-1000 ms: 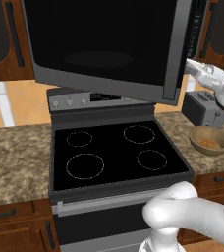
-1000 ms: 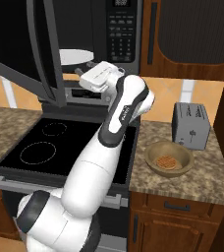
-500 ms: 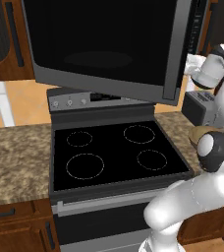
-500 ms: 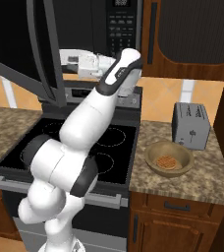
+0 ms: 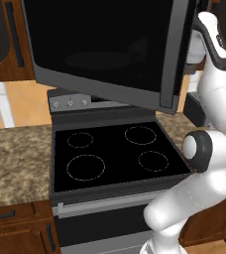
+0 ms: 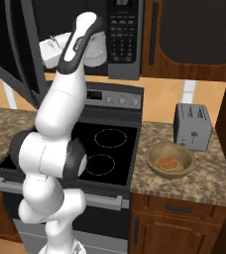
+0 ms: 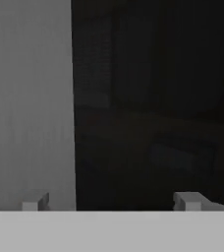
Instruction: Open the microwave, place the bowl with waffle inside the microwave, then close the microwave door and turn it on.
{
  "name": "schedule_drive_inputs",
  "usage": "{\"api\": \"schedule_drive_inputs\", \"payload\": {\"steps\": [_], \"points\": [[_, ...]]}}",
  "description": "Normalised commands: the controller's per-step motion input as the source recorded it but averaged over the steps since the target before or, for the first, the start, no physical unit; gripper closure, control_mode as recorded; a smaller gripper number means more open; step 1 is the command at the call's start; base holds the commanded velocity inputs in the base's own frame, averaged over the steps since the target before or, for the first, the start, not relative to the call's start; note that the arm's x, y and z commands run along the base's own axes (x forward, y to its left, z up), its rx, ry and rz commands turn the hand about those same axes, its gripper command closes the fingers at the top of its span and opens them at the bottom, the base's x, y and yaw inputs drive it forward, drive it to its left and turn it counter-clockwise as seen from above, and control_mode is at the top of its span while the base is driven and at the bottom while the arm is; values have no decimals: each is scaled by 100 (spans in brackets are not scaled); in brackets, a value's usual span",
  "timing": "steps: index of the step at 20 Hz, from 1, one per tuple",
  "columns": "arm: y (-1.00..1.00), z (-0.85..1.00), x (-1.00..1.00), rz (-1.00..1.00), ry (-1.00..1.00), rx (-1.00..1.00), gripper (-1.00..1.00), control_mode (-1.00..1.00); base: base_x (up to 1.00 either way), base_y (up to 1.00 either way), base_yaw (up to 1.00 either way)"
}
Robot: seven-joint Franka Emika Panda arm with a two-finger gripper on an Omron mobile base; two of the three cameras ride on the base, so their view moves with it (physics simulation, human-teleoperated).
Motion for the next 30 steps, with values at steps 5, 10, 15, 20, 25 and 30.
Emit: {"api": "schedule_drive_inputs", "payload": {"steps": [5, 10, 15, 20, 25, 30], "points": [[99, 8, -100, 2, -21, -15, -100, -100, 0, 0, 0], [100, 0, -96, 0, -19, -9, -100, -100, 0, 0, 0], [100, 0, -25, 0, -9, -7, -100, -100, 0, 0, 0], [91, 0, 1, -1, -5, -5, -100, -100, 0, 0, 0], [88, -1, 2, -7, -4, -8, -100, -100, 0, 0, 0], [65, -1, 0, -9, -5, -11, -100, -100, 0, 0, 0]]}}
